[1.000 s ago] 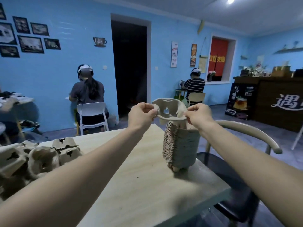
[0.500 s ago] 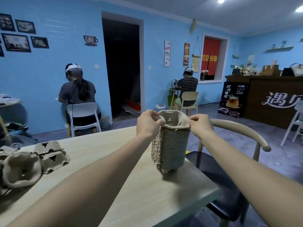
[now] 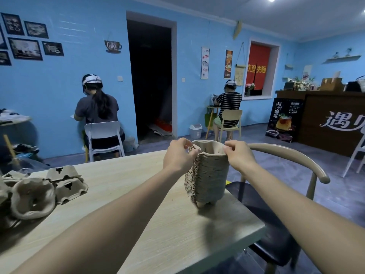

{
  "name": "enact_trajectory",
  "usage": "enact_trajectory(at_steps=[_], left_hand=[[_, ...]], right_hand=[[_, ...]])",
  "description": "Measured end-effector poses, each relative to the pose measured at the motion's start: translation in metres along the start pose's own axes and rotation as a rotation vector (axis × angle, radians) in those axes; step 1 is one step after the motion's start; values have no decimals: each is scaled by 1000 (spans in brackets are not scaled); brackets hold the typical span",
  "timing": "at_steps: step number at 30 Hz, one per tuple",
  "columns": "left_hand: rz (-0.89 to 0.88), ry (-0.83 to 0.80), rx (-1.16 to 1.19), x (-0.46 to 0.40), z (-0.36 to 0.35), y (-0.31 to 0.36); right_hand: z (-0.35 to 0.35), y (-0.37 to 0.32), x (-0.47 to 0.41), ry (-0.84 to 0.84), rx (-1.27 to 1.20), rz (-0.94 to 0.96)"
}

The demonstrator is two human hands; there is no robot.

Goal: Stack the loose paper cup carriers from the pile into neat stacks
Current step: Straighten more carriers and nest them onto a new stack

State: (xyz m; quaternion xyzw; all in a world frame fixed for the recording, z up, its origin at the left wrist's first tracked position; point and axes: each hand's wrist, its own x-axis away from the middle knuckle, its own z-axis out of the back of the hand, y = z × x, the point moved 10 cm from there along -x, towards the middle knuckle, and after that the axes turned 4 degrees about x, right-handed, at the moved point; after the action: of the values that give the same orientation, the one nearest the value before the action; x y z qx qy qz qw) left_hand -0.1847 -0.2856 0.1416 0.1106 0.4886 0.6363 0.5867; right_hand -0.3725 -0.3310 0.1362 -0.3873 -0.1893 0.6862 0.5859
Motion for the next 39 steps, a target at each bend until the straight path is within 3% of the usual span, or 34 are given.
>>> enact_trajectory(at_steps=[7,14,27,39], left_hand=[[-20,-2,-72,30,37,-34],[38,-3,-193,74,94,-103],[266,41,-316,121,174,-239],[322,143,-351,95,191,-295]], right_hand=[[-11,-50,25,100,148,160],[-81,-107,70,-32,110,340],[-260,-115,123,-377,102,285],[-340,-107,104,-442,280,346]])
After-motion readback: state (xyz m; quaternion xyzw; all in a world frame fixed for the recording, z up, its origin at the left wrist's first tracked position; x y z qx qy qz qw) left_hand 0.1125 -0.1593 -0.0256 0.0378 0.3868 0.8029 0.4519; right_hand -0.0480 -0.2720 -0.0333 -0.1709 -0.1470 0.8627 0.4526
